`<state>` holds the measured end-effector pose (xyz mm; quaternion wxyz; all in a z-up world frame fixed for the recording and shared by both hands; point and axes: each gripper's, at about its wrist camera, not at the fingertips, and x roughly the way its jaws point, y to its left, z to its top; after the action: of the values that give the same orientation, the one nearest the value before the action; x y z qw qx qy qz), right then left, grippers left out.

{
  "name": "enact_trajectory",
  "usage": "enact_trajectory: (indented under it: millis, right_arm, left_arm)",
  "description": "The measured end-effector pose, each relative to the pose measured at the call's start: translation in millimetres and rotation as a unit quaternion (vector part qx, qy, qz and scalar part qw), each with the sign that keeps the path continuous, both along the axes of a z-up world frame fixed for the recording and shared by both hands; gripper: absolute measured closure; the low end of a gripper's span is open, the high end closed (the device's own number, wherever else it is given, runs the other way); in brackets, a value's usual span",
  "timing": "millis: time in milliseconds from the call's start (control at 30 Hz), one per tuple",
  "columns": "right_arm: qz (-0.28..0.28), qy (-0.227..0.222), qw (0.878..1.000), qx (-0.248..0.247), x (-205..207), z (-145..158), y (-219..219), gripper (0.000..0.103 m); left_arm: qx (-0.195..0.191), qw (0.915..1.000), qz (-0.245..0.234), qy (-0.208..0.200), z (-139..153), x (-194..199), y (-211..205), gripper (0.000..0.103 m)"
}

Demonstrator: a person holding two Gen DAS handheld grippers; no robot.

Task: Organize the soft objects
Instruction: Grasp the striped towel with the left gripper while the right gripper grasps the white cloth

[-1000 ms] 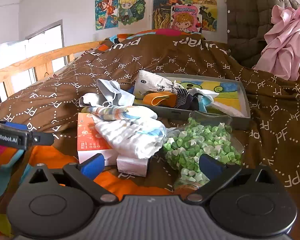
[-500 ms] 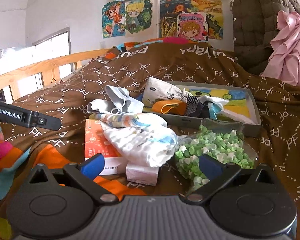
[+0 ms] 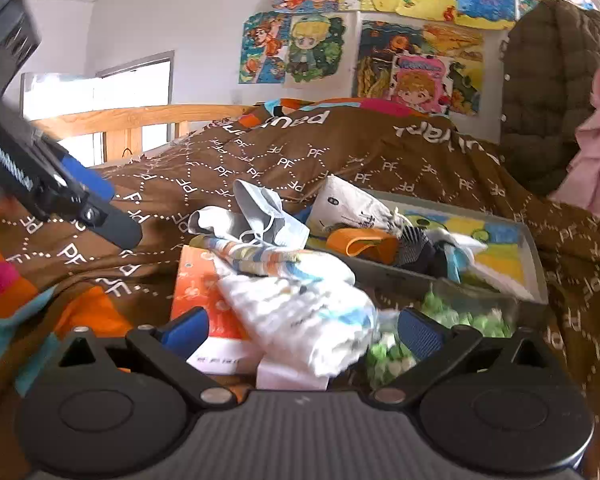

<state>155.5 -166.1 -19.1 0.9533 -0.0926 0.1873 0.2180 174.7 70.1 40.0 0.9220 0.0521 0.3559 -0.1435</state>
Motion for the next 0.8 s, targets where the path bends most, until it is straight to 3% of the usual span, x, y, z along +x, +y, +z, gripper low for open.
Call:
enact_trajectory:
  millis: [133, 233, 433, 567, 800]
  right_arm:
    - [0.008, 0.010, 1.000, -0.007, 19.3, 1.5, 4.7, 0.000]
    - [0.025, 0.027, 0.999, -0.018, 34.4, -0.6, 9.3, 0.000]
    - [0.040, 0.039, 0.998, -0.006, 45.1, -9.7, 9.1, 0.001]
    - [0.055, 0.024, 0.998, -0.029, 42.6, -15.9, 15.2, 0.002]
    - [0.062, 0.023, 0.997, -0.027, 46.1, -18.4, 16.9, 0.013]
  left_arm:
    - [0.043, 0.9977, -0.051, 0.014, 12.8, 21.2, -12.3, 0.001]
    - [0.053, 0.9960, -0.070, 0.017, 14.8, 36.5, -22.1, 0.001]
    - [0.025, 0.9957, -0.088, 0.014, 11.6, 67.0, -33.9, 0.001]
    - [-0.015, 0.9944, -0.102, 0.024, 4.9, 91.6, -41.6, 0.001]
    - [-0.040, 0.9885, -0.140, 0.043, -15.8, 123.1, -68.3, 0.013]
